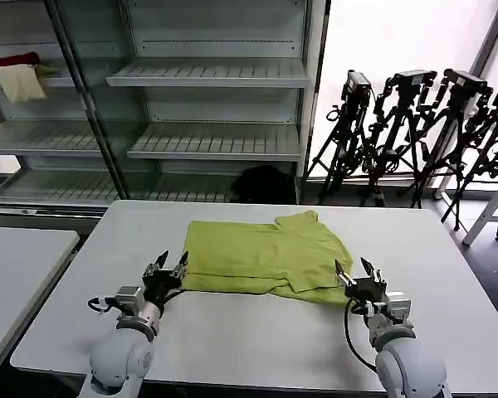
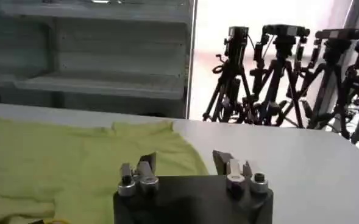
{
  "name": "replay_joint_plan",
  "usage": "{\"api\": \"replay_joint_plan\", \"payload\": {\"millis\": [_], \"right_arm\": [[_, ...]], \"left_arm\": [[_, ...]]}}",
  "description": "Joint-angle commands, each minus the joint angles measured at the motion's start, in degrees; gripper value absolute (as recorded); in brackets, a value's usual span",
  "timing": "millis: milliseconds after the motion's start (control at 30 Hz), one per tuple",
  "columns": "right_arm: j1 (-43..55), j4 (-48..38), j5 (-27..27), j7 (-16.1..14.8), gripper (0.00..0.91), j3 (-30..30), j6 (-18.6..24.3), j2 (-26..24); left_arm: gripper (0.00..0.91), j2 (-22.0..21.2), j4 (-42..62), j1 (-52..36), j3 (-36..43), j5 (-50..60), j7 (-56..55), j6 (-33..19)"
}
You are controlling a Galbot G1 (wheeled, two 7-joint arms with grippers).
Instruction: Fold and organize the clothes.
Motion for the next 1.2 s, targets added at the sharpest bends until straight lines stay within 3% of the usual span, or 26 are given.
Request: {"api": "replay_joint_plan", "payload": {"millis": [33, 300, 333, 433, 467, 600, 633, 767, 800, 833, 900, 1200], "right_arm": [[-7.69, 1.26, 2.39, -1.16, 0.907, 2.38, 0.69, -1.10], [-7.25, -0.21, 2.78, -0.61, 0.806, 2.41, 0.86, -1.33], [-7.05, -0.39, 2.68, -0.62, 0.655, 2.30, 0.80, -1.27], [-6.60, -0.85, 2.15, -0.69, 0.413, 1.84, 0.71, -1.16], [-6.54, -1.00, 1.93, -0.79, 0.292, 1.65, 0.66, -1.14], [-6.46, -1.44, 1.22, -1.19, 0.030, 0.95, 0.70, -0.96], [-6.46, -1.47, 1.18, -1.27, 0.000, 0.91, 0.69, -0.90], [-6.47, -1.38, 1.23, -1.47, 0.000, 0.91, 0.70, -0.97], [-6.45, -1.31, 1.23, -1.46, 0.000, 0.94, 0.68, -0.98], [-6.45, -1.24, 1.24, -1.46, 0.000, 0.98, 0.69, -0.98], [-6.46, -0.93, 1.26, -1.48, 0.000, 1.05, 0.71, -1.08], [-6.47, -0.04, 1.52, -1.56, 0.000, 1.51, 0.68, -1.36]], "left_arm": [[0.907, 0.60, -0.12, 4.11, -0.56, 0.54, 0.53, 0.13], [0.907, 0.47, 0.54, 4.98, 0.16, 0.77, 1.01, 0.30], [0.907, 0.36, 0.63, 4.88, 0.41, 0.85, 1.04, 0.30], [0.907, 0.04, 0.94, 4.49, 0.86, 1.31, 1.06, 0.29], [0.907, -0.05, 1.08, 4.32, 0.99, 1.44, 1.03, 0.30], [0.907, -0.31, 1.68, 3.75, 1.33, 2.50, 0.87, 0.67], [0.907, -0.31, 1.85, 3.65, 1.42, 2.67, 0.85, 0.86], [0.685, -0.16, 2.32, 3.48, 1.46, 3.27, 0.89, 1.83], [0.494, 0.01, 2.34, 3.56, 1.52, 3.25, 0.96, 2.02], [0.413, 0.06, 2.37, 3.60, 1.52, 3.30, 0.98, 2.23], [0.040, 0.04, 2.47, 3.73, 1.46, 3.42, 0.99, 2.29], [0.000, -0.08, 2.30, 4.24, 1.34, 3.28, 1.94, 1.81]]}}
